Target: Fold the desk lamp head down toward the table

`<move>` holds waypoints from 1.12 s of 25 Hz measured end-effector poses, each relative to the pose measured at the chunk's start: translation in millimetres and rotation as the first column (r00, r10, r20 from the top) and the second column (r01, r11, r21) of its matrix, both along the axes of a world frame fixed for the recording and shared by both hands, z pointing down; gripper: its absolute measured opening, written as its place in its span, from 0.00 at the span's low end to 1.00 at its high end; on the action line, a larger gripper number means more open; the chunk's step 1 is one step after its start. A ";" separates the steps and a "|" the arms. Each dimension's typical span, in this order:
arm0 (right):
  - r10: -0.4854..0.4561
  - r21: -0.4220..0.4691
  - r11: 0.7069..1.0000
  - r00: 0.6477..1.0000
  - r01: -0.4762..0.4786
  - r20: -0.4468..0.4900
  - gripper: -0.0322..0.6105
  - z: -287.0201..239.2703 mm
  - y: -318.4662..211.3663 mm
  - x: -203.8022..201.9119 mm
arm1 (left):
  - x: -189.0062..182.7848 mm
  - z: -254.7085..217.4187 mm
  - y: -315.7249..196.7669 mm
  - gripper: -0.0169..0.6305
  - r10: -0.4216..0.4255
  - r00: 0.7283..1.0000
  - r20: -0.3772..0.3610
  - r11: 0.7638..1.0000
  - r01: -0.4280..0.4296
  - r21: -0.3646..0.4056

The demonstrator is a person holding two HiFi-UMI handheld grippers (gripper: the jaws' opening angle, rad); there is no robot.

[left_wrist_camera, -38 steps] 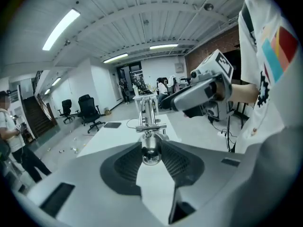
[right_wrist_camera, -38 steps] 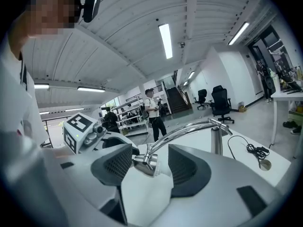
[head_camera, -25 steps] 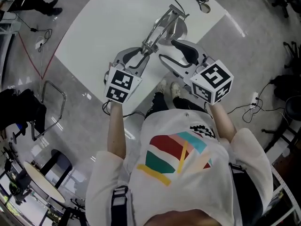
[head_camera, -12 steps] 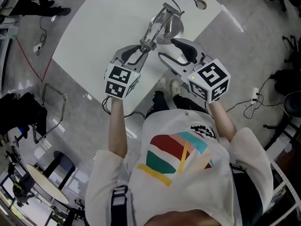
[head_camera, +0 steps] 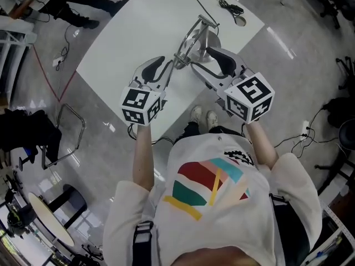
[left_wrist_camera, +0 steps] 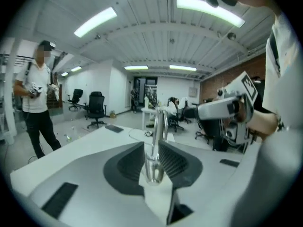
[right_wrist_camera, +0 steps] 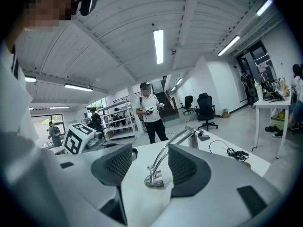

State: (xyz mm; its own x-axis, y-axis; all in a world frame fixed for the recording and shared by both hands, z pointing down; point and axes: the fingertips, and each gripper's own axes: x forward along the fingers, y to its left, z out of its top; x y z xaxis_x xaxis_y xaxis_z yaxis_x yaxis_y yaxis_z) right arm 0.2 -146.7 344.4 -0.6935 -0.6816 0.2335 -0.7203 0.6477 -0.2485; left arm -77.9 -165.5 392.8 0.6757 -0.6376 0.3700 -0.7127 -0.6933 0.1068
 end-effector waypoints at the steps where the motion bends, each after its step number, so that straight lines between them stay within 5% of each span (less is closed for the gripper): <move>1: 0.021 0.028 0.999 1.000 -0.022 0.008 0.43 -9.6 -3.3 3.5 | -3.9 -23.7 -3.3 0.22 -0.043 0.997 -0.058 0.997 0.046 0.055; 3: 0.075 0.095 0.992 0.997 -0.078 0.033 0.43 -33.6 -10.0 12.0 | -10.3 -71.7 -7.0 0.10 -0.116 0.975 -0.189 0.978 0.146 0.152; 6: 0.160 0.195 0.964 0.981 -0.180 0.113 0.43 -76.8 -15.1 27.1 | -11.9 -133.0 -2.9 0.10 -0.155 0.921 -0.358 0.936 0.252 0.245; 9: 0.209 0.274 0.928 0.960 -0.254 0.184 0.43 -113.5 -11.0 37.6 | -5.9 -180.8 8.0 0.10 -0.125 0.890 -0.439 0.899 0.288 0.330; 16: 0.242 0.354 0.892 0.958 -0.282 0.153 0.43 -135.8 0.6 47.1 | 8.7 -222.2 22.2 0.10 -0.063 0.882 -0.467 0.861 0.285 0.422; 28: 0.260 0.346 0.893 0.958 -0.288 0.125 0.43 -132.5 4.2 52.1 | 28.0 -212.5 23.0 0.10 -0.037 0.887 -0.461 0.890 0.239 0.389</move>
